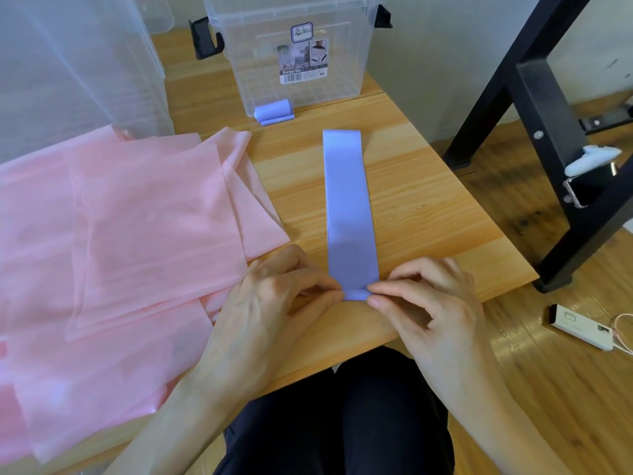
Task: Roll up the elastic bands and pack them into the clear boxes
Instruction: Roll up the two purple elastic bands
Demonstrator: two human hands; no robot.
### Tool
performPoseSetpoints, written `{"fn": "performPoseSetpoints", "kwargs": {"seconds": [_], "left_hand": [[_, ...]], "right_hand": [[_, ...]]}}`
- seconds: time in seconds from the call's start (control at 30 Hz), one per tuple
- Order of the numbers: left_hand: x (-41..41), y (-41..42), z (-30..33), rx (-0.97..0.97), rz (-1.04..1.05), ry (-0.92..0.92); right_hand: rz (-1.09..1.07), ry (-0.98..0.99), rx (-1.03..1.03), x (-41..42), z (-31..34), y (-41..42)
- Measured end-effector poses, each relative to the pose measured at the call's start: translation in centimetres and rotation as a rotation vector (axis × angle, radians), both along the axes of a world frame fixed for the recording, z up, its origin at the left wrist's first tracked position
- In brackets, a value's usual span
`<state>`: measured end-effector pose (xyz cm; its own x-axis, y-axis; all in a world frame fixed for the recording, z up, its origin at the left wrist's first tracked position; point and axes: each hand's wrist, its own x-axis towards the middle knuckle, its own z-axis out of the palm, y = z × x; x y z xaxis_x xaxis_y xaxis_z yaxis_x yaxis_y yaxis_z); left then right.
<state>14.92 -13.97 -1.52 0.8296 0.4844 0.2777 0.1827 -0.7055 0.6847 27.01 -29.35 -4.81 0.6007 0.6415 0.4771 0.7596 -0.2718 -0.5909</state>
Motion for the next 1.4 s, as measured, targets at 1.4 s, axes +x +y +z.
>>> {"fn": "performPoseSetpoints", "kwargs": {"seconds": [1.4], "left_hand": [[0.4, 0.0, 0.3, 0.000, 0.092, 0.130]], "right_hand": [[0.042, 0.146, -0.077, 1.6, 1.3, 1.1]]}}
